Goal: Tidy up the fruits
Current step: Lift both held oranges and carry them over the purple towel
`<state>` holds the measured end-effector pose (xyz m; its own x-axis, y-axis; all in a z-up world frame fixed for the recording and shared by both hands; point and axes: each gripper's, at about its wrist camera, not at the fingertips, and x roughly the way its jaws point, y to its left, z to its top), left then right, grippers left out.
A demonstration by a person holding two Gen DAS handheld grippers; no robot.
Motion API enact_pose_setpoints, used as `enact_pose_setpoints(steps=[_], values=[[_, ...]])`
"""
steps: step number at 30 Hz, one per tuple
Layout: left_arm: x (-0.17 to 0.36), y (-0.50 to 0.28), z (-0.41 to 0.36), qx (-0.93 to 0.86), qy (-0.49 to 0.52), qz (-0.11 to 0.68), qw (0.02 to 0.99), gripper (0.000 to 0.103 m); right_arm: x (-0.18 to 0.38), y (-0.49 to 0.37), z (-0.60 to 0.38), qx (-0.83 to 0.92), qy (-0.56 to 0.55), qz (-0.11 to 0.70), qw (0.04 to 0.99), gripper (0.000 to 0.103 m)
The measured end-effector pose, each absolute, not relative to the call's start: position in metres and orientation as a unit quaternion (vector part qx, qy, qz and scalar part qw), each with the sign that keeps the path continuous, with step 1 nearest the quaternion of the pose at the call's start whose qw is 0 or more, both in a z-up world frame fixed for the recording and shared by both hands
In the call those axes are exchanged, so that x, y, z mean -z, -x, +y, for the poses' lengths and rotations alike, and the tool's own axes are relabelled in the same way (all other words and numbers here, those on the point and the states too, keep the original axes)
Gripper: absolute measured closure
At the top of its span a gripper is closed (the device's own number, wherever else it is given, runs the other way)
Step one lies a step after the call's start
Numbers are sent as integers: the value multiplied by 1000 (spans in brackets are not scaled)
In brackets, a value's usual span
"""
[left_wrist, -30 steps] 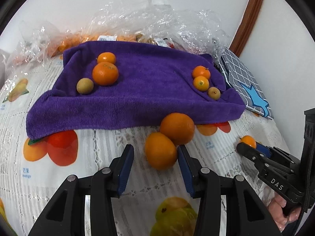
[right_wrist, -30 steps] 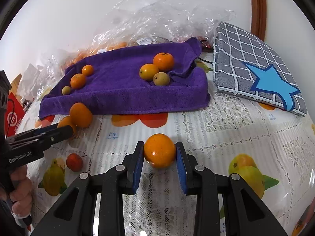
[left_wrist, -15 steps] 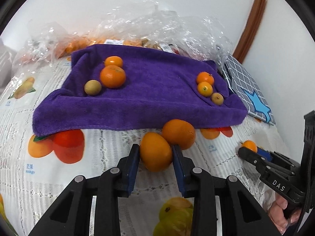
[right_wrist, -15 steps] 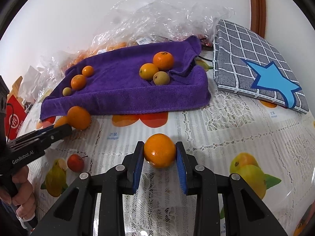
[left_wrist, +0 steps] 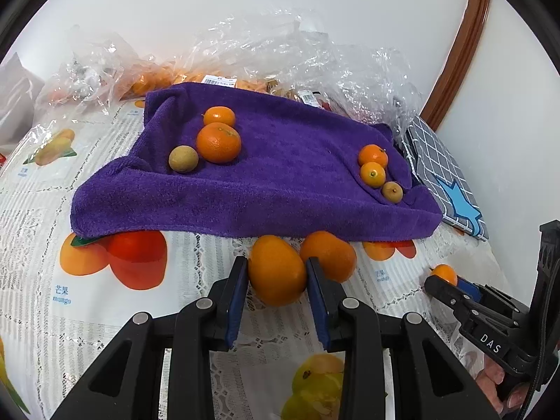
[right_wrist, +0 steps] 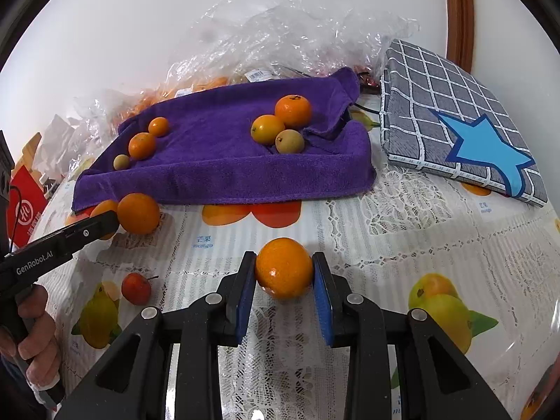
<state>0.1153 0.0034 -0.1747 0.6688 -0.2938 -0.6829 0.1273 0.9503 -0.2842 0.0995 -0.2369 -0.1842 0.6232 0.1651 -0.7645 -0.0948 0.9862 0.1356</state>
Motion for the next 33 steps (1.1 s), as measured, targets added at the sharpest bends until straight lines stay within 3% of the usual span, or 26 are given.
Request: enact_pose_setpoints(steps=[33], values=[[154, -105, 38, 120, 180, 324, 921, 71, 175, -88, -236, -75, -44, 400, 913, 71]])
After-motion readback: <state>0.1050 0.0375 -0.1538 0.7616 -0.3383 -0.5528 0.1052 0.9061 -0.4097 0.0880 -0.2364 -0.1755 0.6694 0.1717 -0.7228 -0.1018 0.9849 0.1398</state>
